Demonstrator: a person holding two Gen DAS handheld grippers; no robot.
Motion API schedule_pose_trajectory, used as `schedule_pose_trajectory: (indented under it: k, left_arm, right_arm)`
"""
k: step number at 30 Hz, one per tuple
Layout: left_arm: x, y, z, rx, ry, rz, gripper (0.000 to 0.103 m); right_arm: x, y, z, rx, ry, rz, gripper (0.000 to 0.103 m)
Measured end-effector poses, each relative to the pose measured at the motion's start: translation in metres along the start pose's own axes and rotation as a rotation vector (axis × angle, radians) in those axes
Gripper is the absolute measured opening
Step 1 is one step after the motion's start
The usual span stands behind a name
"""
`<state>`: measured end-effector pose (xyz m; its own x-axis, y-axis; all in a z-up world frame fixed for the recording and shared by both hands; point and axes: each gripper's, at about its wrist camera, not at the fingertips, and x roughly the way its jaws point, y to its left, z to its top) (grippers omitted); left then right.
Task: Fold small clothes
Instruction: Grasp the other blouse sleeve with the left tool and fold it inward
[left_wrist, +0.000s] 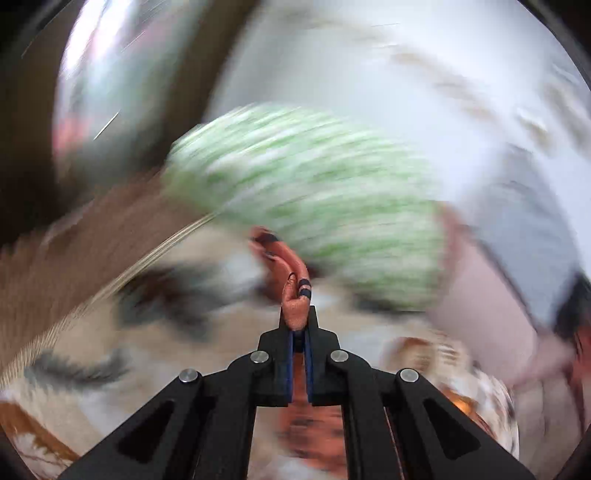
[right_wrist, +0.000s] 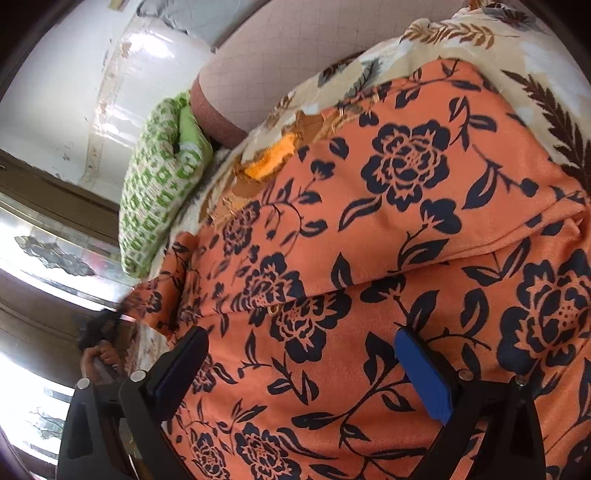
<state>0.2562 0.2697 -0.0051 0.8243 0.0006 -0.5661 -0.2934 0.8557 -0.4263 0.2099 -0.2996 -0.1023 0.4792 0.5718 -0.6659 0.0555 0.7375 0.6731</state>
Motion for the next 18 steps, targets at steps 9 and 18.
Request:
schedule_pose_trajectory:
  k: [9,18]
  left_arm:
    - [-0.048,-0.297,-0.106,0.441,0.036,-0.471,0.004]
    - [0.066,-0.320,-0.249,0.534,0.496,-0.379,0.070]
  right_arm:
    - [-0.075,-0.027,-0.002,0.067,-0.146,0.079,0.102]
    - [-0.124,-0.078,-0.009,0.162,-0.208,0.073,0.102]
